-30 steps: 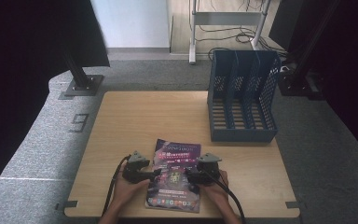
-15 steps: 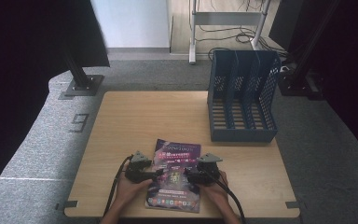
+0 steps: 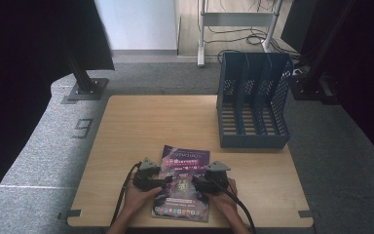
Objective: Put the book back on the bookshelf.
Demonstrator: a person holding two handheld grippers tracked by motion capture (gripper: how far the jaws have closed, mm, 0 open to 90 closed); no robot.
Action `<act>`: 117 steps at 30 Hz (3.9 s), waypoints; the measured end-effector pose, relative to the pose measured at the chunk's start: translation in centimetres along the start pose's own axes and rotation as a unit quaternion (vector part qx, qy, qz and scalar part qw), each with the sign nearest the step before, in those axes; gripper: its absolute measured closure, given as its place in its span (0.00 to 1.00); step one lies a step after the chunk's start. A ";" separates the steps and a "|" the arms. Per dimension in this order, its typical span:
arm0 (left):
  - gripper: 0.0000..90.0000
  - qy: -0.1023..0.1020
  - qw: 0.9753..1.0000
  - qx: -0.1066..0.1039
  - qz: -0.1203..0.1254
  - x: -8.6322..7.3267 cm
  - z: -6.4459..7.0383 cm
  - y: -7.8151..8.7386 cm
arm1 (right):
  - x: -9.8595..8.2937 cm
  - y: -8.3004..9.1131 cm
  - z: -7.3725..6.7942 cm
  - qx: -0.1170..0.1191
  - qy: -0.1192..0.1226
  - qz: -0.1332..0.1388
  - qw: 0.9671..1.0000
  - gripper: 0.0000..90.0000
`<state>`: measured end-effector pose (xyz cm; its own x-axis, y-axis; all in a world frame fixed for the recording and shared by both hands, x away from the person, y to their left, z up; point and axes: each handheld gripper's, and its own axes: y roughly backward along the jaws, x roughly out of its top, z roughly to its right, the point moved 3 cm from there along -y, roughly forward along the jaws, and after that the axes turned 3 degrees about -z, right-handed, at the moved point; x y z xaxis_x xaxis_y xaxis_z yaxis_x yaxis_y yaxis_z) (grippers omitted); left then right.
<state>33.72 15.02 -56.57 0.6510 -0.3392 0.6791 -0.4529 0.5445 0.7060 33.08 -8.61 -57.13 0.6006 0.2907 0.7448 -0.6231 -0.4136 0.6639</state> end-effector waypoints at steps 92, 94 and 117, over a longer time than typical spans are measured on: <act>0.91 -0.036 0.997 -0.062 0.018 4.0 0.4 -1.5 | -0.2 0.1 0.5 0.024 -0.005 -0.008 1.000 0.24; 0.92 -0.037 0.997 -0.063 0.021 4.1 0.5 -1.4 | -0.2 0.1 0.5 0.024 -0.005 -0.008 1.000 0.24; 0.97 -0.085 0.989 -0.066 0.105 5.4 2.5 1.6 | 0.2 1.1 1.4 0.050 -0.027 0.016 0.998 0.22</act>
<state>34.98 12.14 -51.25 0.4337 -0.3267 0.8398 -0.4760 0.7083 0.5213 33.20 -10.19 -56.30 0.6083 0.2301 0.7596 -0.5910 -0.5076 0.6270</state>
